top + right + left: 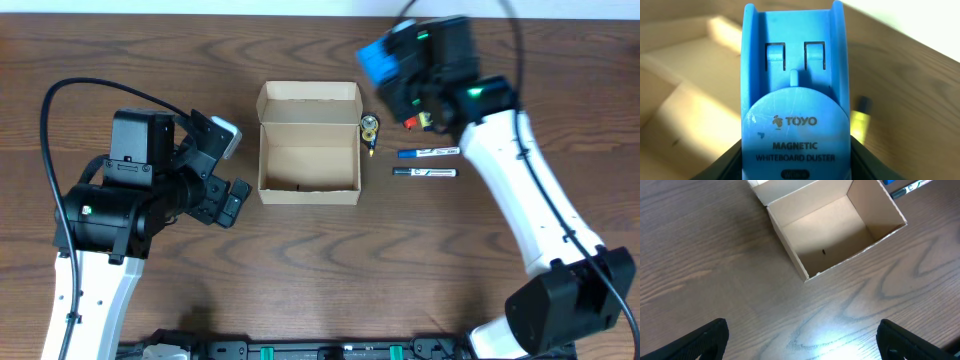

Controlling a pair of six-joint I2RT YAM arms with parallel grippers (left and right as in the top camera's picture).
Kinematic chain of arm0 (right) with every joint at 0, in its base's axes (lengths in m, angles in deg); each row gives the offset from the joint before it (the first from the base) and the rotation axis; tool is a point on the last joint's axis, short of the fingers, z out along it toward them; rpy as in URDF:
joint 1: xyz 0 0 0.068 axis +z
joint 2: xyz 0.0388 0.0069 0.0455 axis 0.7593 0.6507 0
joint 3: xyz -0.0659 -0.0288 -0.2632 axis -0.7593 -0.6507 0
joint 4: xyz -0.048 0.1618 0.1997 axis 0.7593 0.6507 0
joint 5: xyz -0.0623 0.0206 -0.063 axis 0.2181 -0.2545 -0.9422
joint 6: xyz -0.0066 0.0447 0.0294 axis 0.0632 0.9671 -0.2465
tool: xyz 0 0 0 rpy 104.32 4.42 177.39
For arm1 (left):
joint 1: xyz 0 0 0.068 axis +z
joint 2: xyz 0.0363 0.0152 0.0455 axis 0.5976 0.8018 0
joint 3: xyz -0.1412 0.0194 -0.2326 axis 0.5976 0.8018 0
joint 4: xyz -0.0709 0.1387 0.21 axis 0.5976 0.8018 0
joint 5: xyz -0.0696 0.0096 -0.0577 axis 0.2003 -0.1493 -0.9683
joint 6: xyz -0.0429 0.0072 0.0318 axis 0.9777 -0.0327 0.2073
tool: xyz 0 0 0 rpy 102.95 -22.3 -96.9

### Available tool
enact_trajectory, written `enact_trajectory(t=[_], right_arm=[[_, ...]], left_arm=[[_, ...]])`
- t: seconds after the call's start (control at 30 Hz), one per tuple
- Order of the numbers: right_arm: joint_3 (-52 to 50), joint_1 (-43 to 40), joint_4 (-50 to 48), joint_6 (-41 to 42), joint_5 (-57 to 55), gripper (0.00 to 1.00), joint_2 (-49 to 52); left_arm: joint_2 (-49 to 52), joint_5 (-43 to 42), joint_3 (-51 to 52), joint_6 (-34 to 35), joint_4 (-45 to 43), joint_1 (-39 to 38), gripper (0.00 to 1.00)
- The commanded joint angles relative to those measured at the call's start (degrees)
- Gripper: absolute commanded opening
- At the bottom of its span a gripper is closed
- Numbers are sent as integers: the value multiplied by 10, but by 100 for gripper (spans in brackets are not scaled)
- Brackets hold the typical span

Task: Pack container
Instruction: 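Carry the blue duster left and lower it into the box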

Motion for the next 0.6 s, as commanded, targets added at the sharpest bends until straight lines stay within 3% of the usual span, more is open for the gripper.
enact_trajectory(t=[0.0,0.23,0.57], right_arm=[[5,48,10,-74,29,34,0],[-3,113,37,-176,54,34,8],[-5,120,59,-289,179,32,74]], left_arm=[[0,-8,-7,4,1,3,95],[0,-8,-7,4,1,3,95],[0,-8,-7,4,1,3,95]])
